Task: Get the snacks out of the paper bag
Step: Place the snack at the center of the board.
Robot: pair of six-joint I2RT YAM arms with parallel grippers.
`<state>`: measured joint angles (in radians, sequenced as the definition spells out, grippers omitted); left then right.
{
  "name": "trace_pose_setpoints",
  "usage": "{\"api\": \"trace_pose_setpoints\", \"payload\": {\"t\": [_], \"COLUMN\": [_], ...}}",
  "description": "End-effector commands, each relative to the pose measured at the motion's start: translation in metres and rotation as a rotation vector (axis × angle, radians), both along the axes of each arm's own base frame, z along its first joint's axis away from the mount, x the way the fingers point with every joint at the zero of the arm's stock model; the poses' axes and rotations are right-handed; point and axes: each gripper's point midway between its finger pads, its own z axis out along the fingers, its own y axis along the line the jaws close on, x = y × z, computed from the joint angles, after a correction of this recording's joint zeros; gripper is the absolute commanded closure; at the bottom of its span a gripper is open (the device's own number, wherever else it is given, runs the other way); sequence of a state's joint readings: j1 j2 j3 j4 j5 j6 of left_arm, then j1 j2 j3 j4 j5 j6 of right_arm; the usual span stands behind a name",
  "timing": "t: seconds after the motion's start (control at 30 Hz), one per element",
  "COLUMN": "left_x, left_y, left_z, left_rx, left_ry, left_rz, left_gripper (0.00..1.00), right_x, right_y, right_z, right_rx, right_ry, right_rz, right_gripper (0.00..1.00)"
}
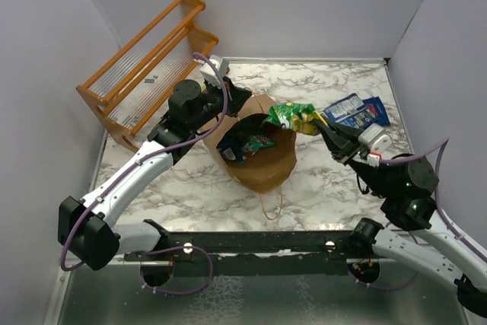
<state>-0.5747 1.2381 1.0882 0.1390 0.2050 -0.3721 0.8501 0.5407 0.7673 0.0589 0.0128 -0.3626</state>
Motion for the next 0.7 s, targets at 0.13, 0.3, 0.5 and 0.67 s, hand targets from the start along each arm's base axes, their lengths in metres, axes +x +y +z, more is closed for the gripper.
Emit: {"api": "trace_pose_setpoints", "payload": {"t": [0.13, 0.3, 0.5, 0.67], "left_x": [0.0, -0.001, -0.003, -0.002], "left_y": [-0.003, -0.004, -0.005, -0.006], "left_z": [0.012, 0.012, 0.014, 0.011], "left_rx": [-0.01, -0.007, -0.008, -0.002], "left_ry": [-0.022, -0.023, -0.027, -0.022], "left_rz": [-0.001, -0.003, -0.008, -0.009], "left_gripper": [1.0, 1.0, 1.0, 1.0], "right_x": [0.064, 0.094, 0.174, 0.211], "right_y": [-0.083, -0.099, -0.105, -0.121], "right_z": [0.03, 0.004, -0.072, -0.142], "right_rx": [0.407, 0.371, 0.38, 0.525], "right_ry": [0.055, 0.05, 0.313, 0.536], "right_rz": [-0.585, -0.874, -0.863, -0.79], "right_gripper": [0.98, 0.98, 0.98, 0.98]}}
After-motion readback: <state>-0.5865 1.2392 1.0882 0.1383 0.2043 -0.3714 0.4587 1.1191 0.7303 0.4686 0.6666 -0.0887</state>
